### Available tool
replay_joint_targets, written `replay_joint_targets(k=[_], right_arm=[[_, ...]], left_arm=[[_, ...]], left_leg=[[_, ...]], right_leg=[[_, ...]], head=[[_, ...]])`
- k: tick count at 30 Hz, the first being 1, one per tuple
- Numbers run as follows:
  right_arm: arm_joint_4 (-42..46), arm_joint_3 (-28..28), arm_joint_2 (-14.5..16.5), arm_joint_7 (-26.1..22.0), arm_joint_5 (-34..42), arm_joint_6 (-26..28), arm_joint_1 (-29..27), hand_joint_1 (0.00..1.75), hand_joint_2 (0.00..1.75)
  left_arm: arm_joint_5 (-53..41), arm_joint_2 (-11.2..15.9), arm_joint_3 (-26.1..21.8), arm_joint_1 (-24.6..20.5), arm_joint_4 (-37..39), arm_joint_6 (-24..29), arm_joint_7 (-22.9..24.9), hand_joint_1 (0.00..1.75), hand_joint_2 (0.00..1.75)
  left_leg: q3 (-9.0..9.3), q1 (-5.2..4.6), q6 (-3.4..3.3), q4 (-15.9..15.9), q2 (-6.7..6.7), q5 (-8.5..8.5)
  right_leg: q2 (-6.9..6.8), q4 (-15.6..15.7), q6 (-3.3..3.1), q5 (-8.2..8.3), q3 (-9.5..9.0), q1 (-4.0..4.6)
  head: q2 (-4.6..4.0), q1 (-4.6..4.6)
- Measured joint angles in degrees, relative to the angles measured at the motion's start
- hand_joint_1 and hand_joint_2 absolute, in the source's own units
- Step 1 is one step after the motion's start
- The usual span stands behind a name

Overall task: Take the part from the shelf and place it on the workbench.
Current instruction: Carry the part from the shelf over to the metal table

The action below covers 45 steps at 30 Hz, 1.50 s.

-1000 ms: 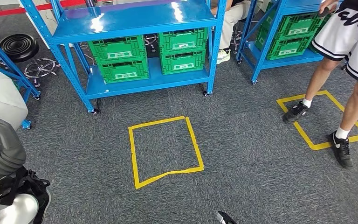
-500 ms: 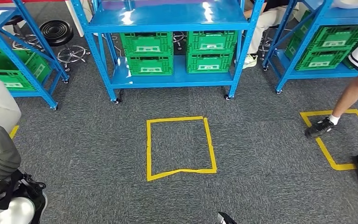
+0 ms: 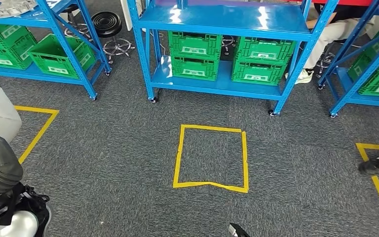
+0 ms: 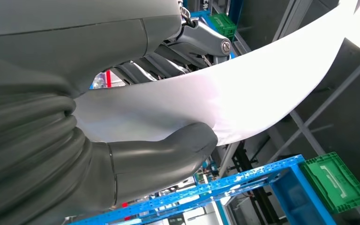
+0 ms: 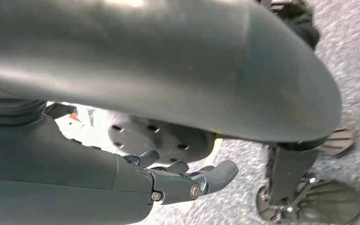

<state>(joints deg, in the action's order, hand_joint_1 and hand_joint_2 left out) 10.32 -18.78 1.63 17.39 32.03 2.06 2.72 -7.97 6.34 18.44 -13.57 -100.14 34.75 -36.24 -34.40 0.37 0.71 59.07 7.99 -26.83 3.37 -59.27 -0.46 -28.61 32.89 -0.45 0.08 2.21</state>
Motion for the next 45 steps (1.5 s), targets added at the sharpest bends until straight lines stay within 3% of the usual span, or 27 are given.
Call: replay_joint_targets(k=[1,3,5,7,8,10,12,13,15,16,18,20,22,24,25,27,28,30,31,33,35,37,38,40,43,44,45], right_arm=[[0.0,0.0,0.0,0.3,-0.3,0.0,0.0,0.0,0.0],[0.0,-0.1,0.0,0.8,-0.8,-0.1,0.1,0.0,0.0],[0.0,-0.3,0.0,0.8,-1.4,-0.2,-0.2,0.0,0.0],[0.0,-0.6,0.0,0.8,-1.6,-0.3,-0.4,0.0,0.0],[0.0,-0.6,0.0,0.9,-1.6,-0.3,-0.5,0.0,0.0],[0.0,-0.8,0.0,0.9,-1.5,-0.2,-0.4,0.0,0.0],[0.0,-0.9,0.0,0.9,-1.4,-0.3,-0.4,0.0,0.0],[0.0,-0.9,0.0,0.9,-1.4,-0.3,-0.4,0.0,0.0],[0.0,-0.9,-0.1,1.0,-1.4,-0.4,-0.3,0.0,0.0],[0.0,-1.0,-0.1,1.2,-1.5,-0.4,-0.3,0.0,0.0],[0.0,-1.1,-0.2,1.2,-1.5,-0.5,-0.2,0.0,0.0],[0.0,-1.3,-0.2,0.6,-1.5,-0.6,-0.4,0.0,0.0],[0.0,-1.5,-0.2,0.6,-1.4,-0.5,-0.7,0.0,0.0],[0.0,-1.5,-0.2,1.4,-1.3,-0.3,-0.8,0.0,0.0],[0.0,-1.5,-0.2,1.7,-1.2,-0.1,-0.7,0.0,0.0],[0.0,-1.5,-0.3,1.9,-1.1,0.0,-0.6,0.0,0.0],[0.0,-1.5,-0.3,1.9,-1.1,0.0,-0.6,0.0,0.0],[0.0,-1.5,-0.3,2.0,-1.1,-0.2,-0.5,0.0,0.0],[0.0,-1.5,-0.3,2.0,-1.2,-0.3,-0.4,0.0,0.0],[0.0,-1.5,-0.3,1.9,-1.2,-0.5,-0.2,0.0,0.0],[0.0,-1.6,-0.3,1.8,-1.3,-0.7,-0.3,0.0,0.0],[0.0,-1.6,-0.3,1.8,-1.3,-0.7,-0.6,0.0,0.0],[0.0,-1.6,-0.3,1.9,-1.3,-0.8,-0.7,0.0,0.0],[0.0,-1.6,-0.3,1.9,-1.3,-0.7,-0.6,0.0,0.0],[0.0,-1.6,-0.3,2.0,-1.1,-0.6,-0.5,0.0,0.0],[0.0,-1.6,-0.3,2.0,-1.1,-0.5,-0.4,0.0,0.0],[0.0,-1.6,-0.3,2.0,-1.0,-0.5,-0.3,0.0,0.0]], left_arm=[[0.2,0.3,-0.1,0.3,-0.2,0.2,-0.1,1.75,1.75],[0.5,0.9,-0.5,1.0,-0.9,0.7,-0.3,1.75,1.75],[0.8,1.6,-0.9,2.3,-1.7,1.1,-0.5,1.75,1.75],[1.1,2.2,-1.3,4.4,-2.5,1.3,-0.8,1.75,1.75],[1.2,2.5,-1.5,5.3,-2.8,1.3,-0.9,1.75,1.75],[1.4,2.9,-1.7,6.5,-3.4,1.2,-1.0,1.75,1.75],[1.5,3.1,-1.8,7.0,-3.7,1.0,-1.0,1.75,1.75],[1.6,3.3,-1.8,7.3,-3.8,0.9,-1.0,1.75,1.75],[2.3,3.9,-2.1,7.6,-3.8,0.8,-1.0,1.75,1.75],[2.9,4.3,-2.3,7.8,-3.7,0.7,-1.2,1.75,1.75],[4.5,5.5,-2.7,8.0,-3.5,0.7,-1.6,1.75,1.75],[5.6,6.4,-3.0,8.4,-3.3,0.7,-2.2,1.75,1.75],[6.1,6.9,-3.1,9.1,-2.9,0.7,-2.6,1.75,1.75],[6.4,7.1,-3.1,9.6,-2.7,0.8,-2.8,1.75,1.75],[6.4,7.1,-3.1,9.7,-2.6,0.9,-2.8,1.75,1.75],[6.4,7.2,-3.1,9.6,-2.5,1.1,-2.9,1.75,1.75],[6.4,7.3,-3.1,9.6,-2.5,1.2,-2.9,1.75,1.75],[6.4,7.4,-3.1,9.5,-2.5,1.4,-2.8,1.75,1.75],[6.4,7.5,-3.1,9.5,-2.4,1.5,-2.7,1.75,1.75],[6.3,7.8,-3.1,9.4,-2.4,1.7,-2.6,1.75,1.75],[6.3,7.9,-3.1,9.3,-2.3,1.7,-2.6,1.75,1.75],[6.3,7.9,-3.1,9.4,-2.1,1.8,-2.6,1.75,1.75],[6.3,7.9,-3.1,9.4,-2.0,1.8,-2.6,1.75,1.75],[6.3,8.0,-3.1,9.4,-1.7,1.8,-2.6,1.75,1.75],[6.3,7.9,-3.0,8.8,-1.1,1.8,-2.6,1.75,1.75],[6.4,7.9,-3.0,8.6,-0.9,1.8,-2.6,1.75,1.75],[6.4,7.9,-3.0,8.4,-0.7,1.8,-2.7,1.75,1.75]], left_leg=[[-0.22,-0.02,0.32,0.2,-0.45,-0.12],[-1.68,-0.15,0.82,3.1,-3.41,-1.9],[-4.79,-0.01,1.26,9.7,-6.39,-5.21],[-6.93,0.31,1.66,14.3,-7.2,-6.6],[-6.57,0.45,1.79,13.8,-7.43,-5.86],[-2.92,0.61,1.87,7.4,-8.93,-2.76],[0.56,0.41,1.37,1.3,-11.24,-1.0],[1.25,0.25,1.0,-0.1,-11.83,-0.83],[1.07,-0.02,0.16,-0.3,-10.68,-0.68],[1.04,-0.01,-0.19,-0.5,-10.0,-0.5],[1.07,0.15,-0.9,-0.8,-8.76,-0.06],[0.78,0.18,-1.33,-0.9,-7.55,0.19],[0.48,0.08,-1.48,-0.7,-6.03,0.31],[0.22,0.08,-1.42,-0.4,-4.35,0.38],[0.12,0.11,-1.3,-0.2,-3.54,0.39],[-0.19,0.04,-0.74,0.2,-2.09,0.43],[-0.37,0.04,-0.35,0.2,-1.48,0.52],[-0.76,0.17,0.55,0.0,-0.39,0.87],[-0.91,0.26,0.87,-0.1,-0.54,0.94],[-1.94,0.27,1.31,1.9,-3.06,-0.41],[-4.64,0.25,1.61,8.1,-6.3,-3.96],[-7.39,0.32,1.94,14.5,-7.24,-6.5],[-7.56,0.33,2.01,15.2,-7.4,-6.33],[-4.58,0.35,2.01,10.2,-8.56,-3.46],[0.62,-0.04,1.18,0.8,-12.34,-0.75],[0.9,-0.22,0.78,0.1,-12.48,-0.81],[0.85,-0.31,0.34,0.1,-11.65,-0.65]], right_leg=[[-0.67,0.3,-0.34,0.17,-0.14,-0.04],[-2.12,0.8,-1.03,0.43,-0.42,-0.21],[-3.65,0.9,-1.43,0.34,-0.47,-0.06],[-5.37,0.9,-1.59,0.21,-0.46,0.0],[-6.2,0.9,-1.57,0.17,-0.46,-0.01],[-7.81,0.8,-1.31,0.0,-0.56,0.02],[-9.24,0.6,-0.69,-0.33,-0.78,0.29],[-9.86,0.5,-0.33,-0.46,-0.93,0.42],[-11.06,0.6,0.38,-0.54,-1.25,0.36],[-10.72,0.4,0.77,-0.77,-1.33,0.17],[-7.94,-2.5,1.34,-2.85,-0.26,-0.13],[-4.73,-9.2,1.49,-6.49,2.85,-0.2],[-3.81,-14.6,1.45,-8.14,5.53,-0.18],[-3.38,-12.4,1.23,-5.73,4.67,-0.22],[-2.73,-8.7,1.07,-3.69,2.92,-0.28],[-1.11,-2.4,0.73,-1.43,-0.03,-0.35],[-0.68,-0.9,0.54,-1.15,-0.7,-0.29],[-1.35,-0.4,-0.11,-1.05,-0.77,-0.06],[-1.94,-0.2,-0.57,-0.84,-0.8,-0.01],[-3.12,0.3,-1.46,-0.4,-0.91,-0.06],[-4.44,0.5,-1.93,-0.3,-0.9,0.08],[-5.99,0.5,-2.07,-0.35,-0.82,0.23],[-6.79,0.5,-2.07,-0.37,-0.79,0.26],[-8.3,0.4,-1.9,-0.49,-0.84,0.28],[-10.16,0.1,-1.12,-0.98,-1.15,0.64],[-10.75,0.1,-0.81,-1.11,-1.28,0.76],[-11.39,0.1,-0.49,-1.2,-1.43,0.78]], head=[[-0.01,-0.04],[-0.01,-0.34],[-0.01,-0.63],[0.0,-0.64],[-0.01,-0.64],[-0.01,-0.65],[-0.01,-0.56],[-0.01,-0.49],[0.0,-0.37],[-0.01,-0.35],[-0.01,-0.25],[0.0,-0.15],[0.0,-0.12],[0.0,-0.1],[0.0,-0.1],[0.0,-0.12],[0.0,-0.13],[0.01,-0.14],[0.01,-0.16],[0.01,-0.23],[0.0,-0.3],[-0.01,-0.29],[-0.01,-0.3],[-0.01,-0.3],[-0.01,-0.19],[0.0,-0.12],[-0.01,-0.06]])
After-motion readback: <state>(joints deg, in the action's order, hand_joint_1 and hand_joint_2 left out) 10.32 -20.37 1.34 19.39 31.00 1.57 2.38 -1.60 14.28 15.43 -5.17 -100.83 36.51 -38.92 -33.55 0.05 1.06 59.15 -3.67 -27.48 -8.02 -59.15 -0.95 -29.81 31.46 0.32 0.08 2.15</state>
